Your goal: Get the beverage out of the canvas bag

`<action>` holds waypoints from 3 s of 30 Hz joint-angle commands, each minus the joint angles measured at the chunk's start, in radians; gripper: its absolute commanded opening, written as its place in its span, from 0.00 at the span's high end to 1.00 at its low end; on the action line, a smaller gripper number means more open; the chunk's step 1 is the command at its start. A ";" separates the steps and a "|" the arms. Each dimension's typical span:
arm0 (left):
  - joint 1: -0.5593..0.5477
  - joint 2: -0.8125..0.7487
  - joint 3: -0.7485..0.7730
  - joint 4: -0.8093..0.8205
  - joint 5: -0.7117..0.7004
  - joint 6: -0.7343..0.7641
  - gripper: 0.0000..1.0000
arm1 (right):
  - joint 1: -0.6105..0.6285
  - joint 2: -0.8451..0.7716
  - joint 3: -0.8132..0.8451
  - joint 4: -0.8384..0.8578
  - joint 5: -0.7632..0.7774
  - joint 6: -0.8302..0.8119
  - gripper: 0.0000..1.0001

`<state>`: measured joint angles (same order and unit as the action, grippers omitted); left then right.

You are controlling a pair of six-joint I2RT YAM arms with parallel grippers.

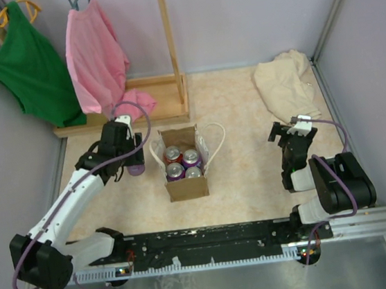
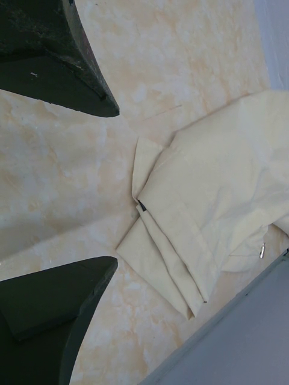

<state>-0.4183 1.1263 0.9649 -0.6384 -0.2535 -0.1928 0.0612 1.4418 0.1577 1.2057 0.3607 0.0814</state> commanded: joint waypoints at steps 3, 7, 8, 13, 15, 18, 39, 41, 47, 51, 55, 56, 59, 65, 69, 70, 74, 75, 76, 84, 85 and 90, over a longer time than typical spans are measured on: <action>0.014 -0.038 -0.108 0.246 -0.014 -0.059 1.00 | -0.005 0.003 0.006 0.043 0.000 -0.009 0.01; 0.025 -0.029 -0.185 0.334 -0.031 -0.073 1.00 | -0.006 0.003 0.006 0.042 0.000 -0.011 0.01; 0.029 -0.032 -0.203 0.370 -0.038 -0.073 1.00 | -0.005 0.002 0.006 0.043 0.000 -0.010 0.01; 0.036 -0.048 -0.262 0.463 -0.145 -0.085 1.00 | -0.006 0.003 0.006 0.042 0.001 -0.009 0.01; 0.037 -0.048 -0.289 0.502 -0.182 -0.096 1.00 | -0.005 0.003 0.006 0.042 0.000 -0.009 0.01; 0.036 -0.053 -0.332 0.574 -0.186 -0.107 1.00 | -0.005 0.003 0.006 0.041 0.000 -0.010 0.01; 0.037 -0.073 -0.321 0.518 -0.197 -0.142 0.36 | -0.006 0.003 0.006 0.042 0.000 -0.010 0.01; 0.036 -0.080 -0.316 0.513 -0.208 -0.139 0.17 | -0.006 0.003 0.006 0.042 0.000 -0.010 0.01; 0.037 -0.089 -0.315 0.503 -0.205 -0.137 0.01 | -0.005 0.003 0.006 0.042 0.001 -0.009 0.01; 0.037 -0.105 -0.291 0.472 -0.188 -0.144 0.01 | -0.005 0.002 0.006 0.042 0.001 -0.009 0.01; 0.035 -0.166 -0.189 0.410 -0.114 -0.107 0.01 | -0.005 0.003 0.006 0.042 0.000 -0.011 0.01; 0.036 -0.192 -0.157 0.400 -0.098 -0.099 0.01 | -0.005 0.003 0.006 0.042 0.001 -0.011 0.01; 0.035 -0.237 -0.054 0.376 -0.045 -0.061 0.01 | -0.004 0.003 0.006 0.042 0.002 -0.010 0.01; 0.035 -0.185 0.143 0.293 0.156 -0.020 0.07 | -0.005 0.003 0.006 0.042 0.000 -0.009 0.01; 0.025 -0.100 0.220 0.240 0.359 -0.008 0.13 | -0.005 0.003 0.006 0.042 0.000 -0.010 0.01; 0.013 -0.075 0.238 0.220 0.379 0.008 0.14 | -0.005 0.003 0.006 0.042 0.001 -0.010 0.01; -0.071 0.014 0.293 0.151 0.374 0.105 0.15 | -0.004 0.003 0.006 0.043 0.000 -0.010 0.01; -0.091 0.038 0.308 0.129 0.380 0.131 0.16 | -0.005 0.003 0.006 0.042 0.001 -0.009 0.01; -0.104 0.060 0.322 0.110 0.385 0.150 0.16 | -0.005 0.003 0.006 0.043 0.000 -0.010 0.01; -0.225 0.219 0.384 0.072 0.431 0.235 0.18 | -0.005 0.002 0.006 0.043 0.000 -0.010 0.01; -0.232 0.233 0.385 0.074 0.430 0.236 0.18 | -0.005 0.002 0.006 0.043 0.001 -0.010 0.01; -0.238 0.270 0.361 0.072 0.407 0.233 0.19 | -0.005 0.003 0.006 0.043 0.000 -0.011 0.01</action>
<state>-0.6552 1.3819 1.3170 -0.5491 0.1528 0.0154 0.0612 1.4418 0.1577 1.2057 0.3607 0.0811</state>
